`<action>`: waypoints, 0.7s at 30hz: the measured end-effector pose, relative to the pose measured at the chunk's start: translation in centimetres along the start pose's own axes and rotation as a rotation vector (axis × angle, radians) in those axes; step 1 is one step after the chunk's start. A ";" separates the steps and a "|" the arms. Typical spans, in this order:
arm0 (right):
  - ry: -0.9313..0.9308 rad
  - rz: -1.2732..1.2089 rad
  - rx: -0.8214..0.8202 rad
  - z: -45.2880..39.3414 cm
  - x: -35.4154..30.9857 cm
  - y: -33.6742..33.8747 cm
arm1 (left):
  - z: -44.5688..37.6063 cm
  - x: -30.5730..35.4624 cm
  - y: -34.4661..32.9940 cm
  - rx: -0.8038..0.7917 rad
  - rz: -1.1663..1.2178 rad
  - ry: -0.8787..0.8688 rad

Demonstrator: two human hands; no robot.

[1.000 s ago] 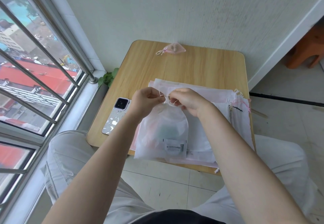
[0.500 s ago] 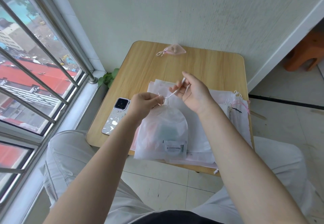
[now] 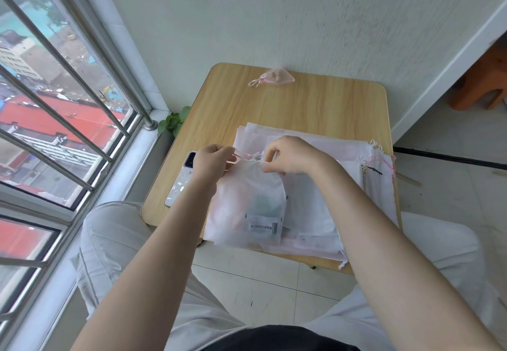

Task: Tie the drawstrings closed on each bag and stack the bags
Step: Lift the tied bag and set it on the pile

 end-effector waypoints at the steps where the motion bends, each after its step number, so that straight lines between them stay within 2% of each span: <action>1: 0.006 0.019 -0.002 0.1 -0.1 0.1 | -0.2 0.1 0.1 0.030 0.026 0.000; 4: 0.007 0.014 0.027 0.4 0.0 0.4 | -0.6 0.5 0.8 0.191 0.058 -0.004; 6: 0.006 -0.051 0.033 0.4 0.3 0.4 | -0.5 0.9 1.3 0.283 -0.123 -0.017; 8: 0.004 -0.092 0.045 0.3 0.4 0.4 | -0.3 1.1 1.6 0.277 -0.384 -0.080; 10: 0.003 -0.087 0.064 0.3 0.4 0.4 | -0.2 1.3 1.2 0.184 -0.462 -0.236; 12: 0.008 -0.074 0.072 0.2 0.3 0.4 | -0.2 1.7 0.5 -0.039 -0.463 -0.358; 14: 0.015 -0.071 0.083 0.1 0.0 0.2 | 0.2 2.1 -0.4 -0.334 -0.519 -0.349; 16: 0.007 -0.088 0.098 0.1 -0.1 0.0 | 0.9 2.6 -1.0 -0.508 -0.623 -0.329; 21: 0.005 -0.073 0.149 0.0 0.0 -0.5 | 1.0 3.0 -0.9 -0.451 -0.821 -0.351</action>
Point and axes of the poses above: each hand's wrist, its own z-axis away from the middle knuckle, its own y-axis out of the back of the hand, x = y × z, the point moved 2 cm from there along -z, towards the middle knuckle, and after that the axes turned 3 degrees about -y, right-handed, at the moved point
